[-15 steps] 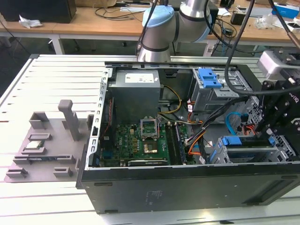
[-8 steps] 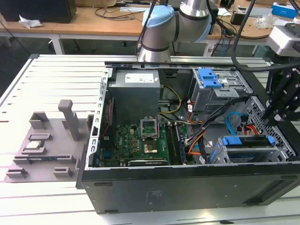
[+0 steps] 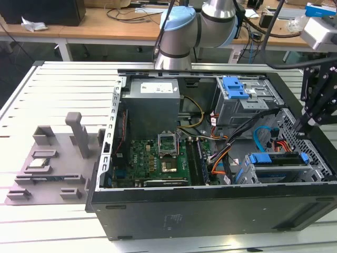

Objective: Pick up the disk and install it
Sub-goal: 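Insert the first disk wire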

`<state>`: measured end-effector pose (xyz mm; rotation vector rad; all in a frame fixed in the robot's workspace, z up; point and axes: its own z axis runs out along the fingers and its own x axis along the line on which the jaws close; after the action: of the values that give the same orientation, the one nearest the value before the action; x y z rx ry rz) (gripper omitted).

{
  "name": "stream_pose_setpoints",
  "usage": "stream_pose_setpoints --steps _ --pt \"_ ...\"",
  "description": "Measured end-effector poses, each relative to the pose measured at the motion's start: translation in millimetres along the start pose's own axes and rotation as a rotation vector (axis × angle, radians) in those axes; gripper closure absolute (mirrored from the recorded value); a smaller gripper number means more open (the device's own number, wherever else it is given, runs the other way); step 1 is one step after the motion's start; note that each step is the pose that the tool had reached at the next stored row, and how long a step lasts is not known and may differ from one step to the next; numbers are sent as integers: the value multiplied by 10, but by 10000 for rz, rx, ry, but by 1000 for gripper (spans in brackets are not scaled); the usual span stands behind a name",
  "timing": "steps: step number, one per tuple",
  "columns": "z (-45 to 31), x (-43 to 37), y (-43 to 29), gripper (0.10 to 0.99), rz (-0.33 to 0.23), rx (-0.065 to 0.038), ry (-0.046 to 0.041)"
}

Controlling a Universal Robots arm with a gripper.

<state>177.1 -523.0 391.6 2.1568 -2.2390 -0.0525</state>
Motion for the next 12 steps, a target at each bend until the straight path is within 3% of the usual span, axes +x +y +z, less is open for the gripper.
stream_pose_setpoints --steps 3,12 --pt "-59 0 3 980 0 0 -2" --pt "-68 0 3 980 0 0 -2"
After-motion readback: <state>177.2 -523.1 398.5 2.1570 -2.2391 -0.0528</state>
